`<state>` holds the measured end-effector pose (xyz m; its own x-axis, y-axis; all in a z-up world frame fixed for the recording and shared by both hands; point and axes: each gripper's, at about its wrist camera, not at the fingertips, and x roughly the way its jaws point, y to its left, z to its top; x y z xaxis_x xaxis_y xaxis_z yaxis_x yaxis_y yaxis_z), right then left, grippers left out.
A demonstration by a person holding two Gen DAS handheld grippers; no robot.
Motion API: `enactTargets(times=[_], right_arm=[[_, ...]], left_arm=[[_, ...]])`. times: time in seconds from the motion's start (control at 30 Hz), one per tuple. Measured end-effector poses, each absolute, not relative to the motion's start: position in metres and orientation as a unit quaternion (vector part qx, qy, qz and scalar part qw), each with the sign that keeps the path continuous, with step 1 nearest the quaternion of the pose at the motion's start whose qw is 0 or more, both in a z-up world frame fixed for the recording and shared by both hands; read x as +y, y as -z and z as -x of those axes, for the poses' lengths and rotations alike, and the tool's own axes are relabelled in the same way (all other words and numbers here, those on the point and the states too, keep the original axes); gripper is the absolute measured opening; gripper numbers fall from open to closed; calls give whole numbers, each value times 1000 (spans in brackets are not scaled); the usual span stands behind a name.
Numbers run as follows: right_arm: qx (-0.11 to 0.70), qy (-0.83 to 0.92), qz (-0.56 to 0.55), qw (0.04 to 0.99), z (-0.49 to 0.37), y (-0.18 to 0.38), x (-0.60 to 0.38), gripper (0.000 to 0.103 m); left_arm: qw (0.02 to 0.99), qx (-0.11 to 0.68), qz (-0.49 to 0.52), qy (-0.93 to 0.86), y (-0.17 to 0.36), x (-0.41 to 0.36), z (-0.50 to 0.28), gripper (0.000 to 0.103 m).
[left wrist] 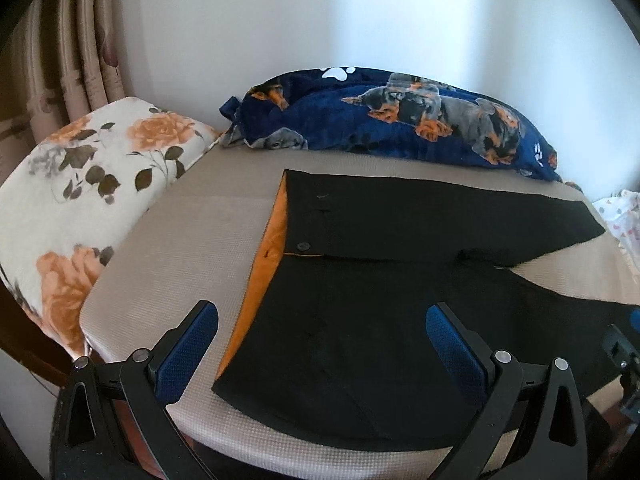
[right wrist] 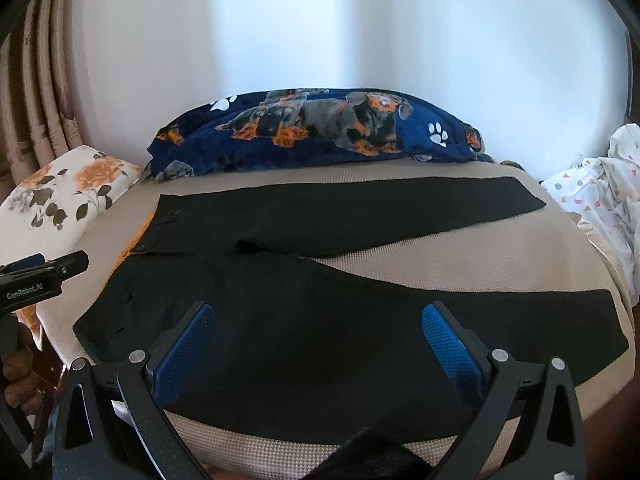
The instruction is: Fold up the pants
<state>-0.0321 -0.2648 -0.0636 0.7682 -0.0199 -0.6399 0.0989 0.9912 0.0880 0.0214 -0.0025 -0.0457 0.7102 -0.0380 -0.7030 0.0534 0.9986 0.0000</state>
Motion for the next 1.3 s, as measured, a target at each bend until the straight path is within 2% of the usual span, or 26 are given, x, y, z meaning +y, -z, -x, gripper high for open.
enactTargets(times=[0.6, 0.77, 1.07, 1.17, 1.3], right_arm=[[355, 33, -87, 930, 22, 72, -282, 103], [362, 39, -85, 927, 19, 77, -285, 103], [383, 44, -93, 918, 10, 89, -295, 103], [390, 47, -94, 915, 8, 94, -297, 103], [404, 49, -95, 908, 4, 102, -299, 103]], left_arm=[[928, 366, -39, 55, 32, -10, -70, 103], [932, 348, -79, 66, 34, -13, -89, 103], [893, 428, -51, 127, 61, 36, -192, 102], [878, 452, -33, 153, 81, 54, -237, 90], [856, 494, -39, 148, 112, 64, -285, 60]])
